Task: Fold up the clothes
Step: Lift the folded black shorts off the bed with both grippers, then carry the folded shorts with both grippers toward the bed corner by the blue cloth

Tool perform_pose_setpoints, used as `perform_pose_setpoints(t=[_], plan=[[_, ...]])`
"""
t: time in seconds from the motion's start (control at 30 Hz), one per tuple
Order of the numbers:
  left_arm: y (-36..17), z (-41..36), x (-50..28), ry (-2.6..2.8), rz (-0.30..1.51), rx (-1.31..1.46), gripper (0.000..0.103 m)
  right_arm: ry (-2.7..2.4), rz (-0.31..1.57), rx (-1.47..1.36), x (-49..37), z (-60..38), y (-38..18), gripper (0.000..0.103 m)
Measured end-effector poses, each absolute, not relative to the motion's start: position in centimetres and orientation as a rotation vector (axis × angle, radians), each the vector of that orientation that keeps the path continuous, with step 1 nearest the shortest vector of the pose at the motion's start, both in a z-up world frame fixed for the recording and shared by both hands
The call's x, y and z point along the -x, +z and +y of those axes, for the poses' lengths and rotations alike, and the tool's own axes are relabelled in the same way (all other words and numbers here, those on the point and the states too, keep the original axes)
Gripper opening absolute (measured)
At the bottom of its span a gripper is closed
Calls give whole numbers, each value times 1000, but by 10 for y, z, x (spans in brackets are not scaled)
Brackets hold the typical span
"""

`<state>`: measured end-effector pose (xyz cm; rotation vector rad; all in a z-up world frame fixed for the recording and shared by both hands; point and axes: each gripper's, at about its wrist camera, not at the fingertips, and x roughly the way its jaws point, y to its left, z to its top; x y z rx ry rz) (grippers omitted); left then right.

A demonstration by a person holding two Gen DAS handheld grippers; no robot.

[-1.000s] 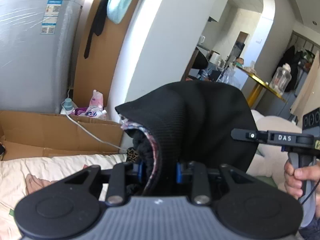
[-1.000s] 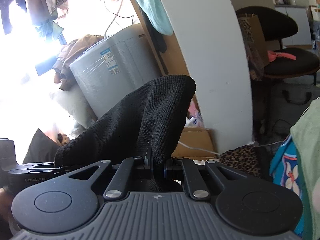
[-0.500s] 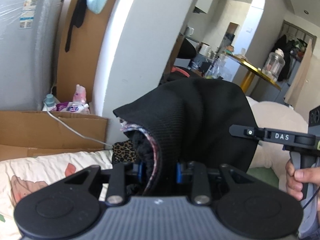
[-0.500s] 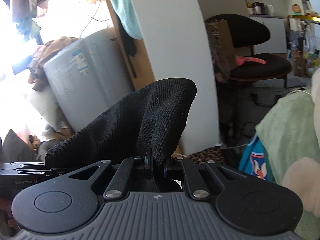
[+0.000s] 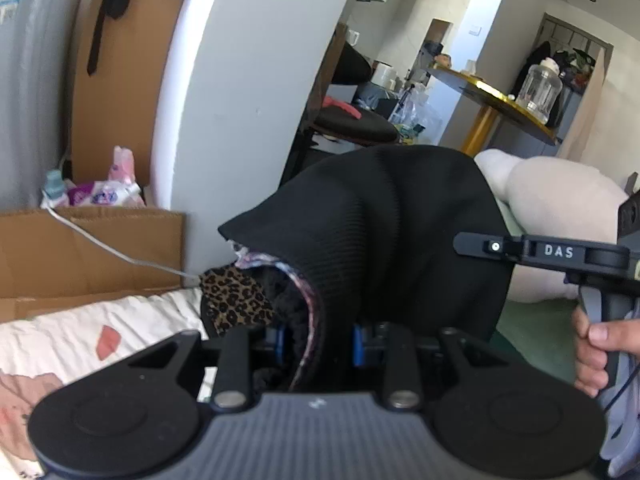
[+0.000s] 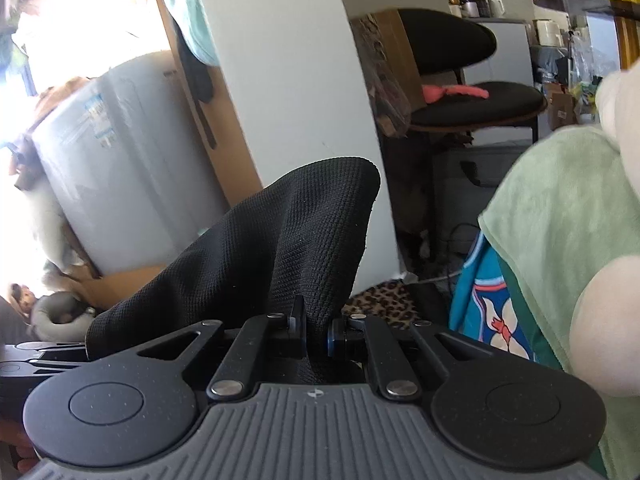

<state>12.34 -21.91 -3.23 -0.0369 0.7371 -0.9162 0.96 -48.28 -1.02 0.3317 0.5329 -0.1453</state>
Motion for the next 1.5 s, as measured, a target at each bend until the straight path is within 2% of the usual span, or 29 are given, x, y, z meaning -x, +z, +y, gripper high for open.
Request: perform_pose_setpoints(t=[0.4,0.73,1.03,1.5], plan=[[-124,-246,-159,-980,787,70,32,-210,586,-389,-36,-521,-94,8],[-173,-264,-169,-958,817,48,32,-201,578,-401,-45,-545,-158,8],[-204,-276,-183,-960,841,116,32,-180,529,-339,-66,-570,-177,8],[-232,-312,-247,-1002,833,163,32,-200,529,-192,-152,-593,-195,8]])
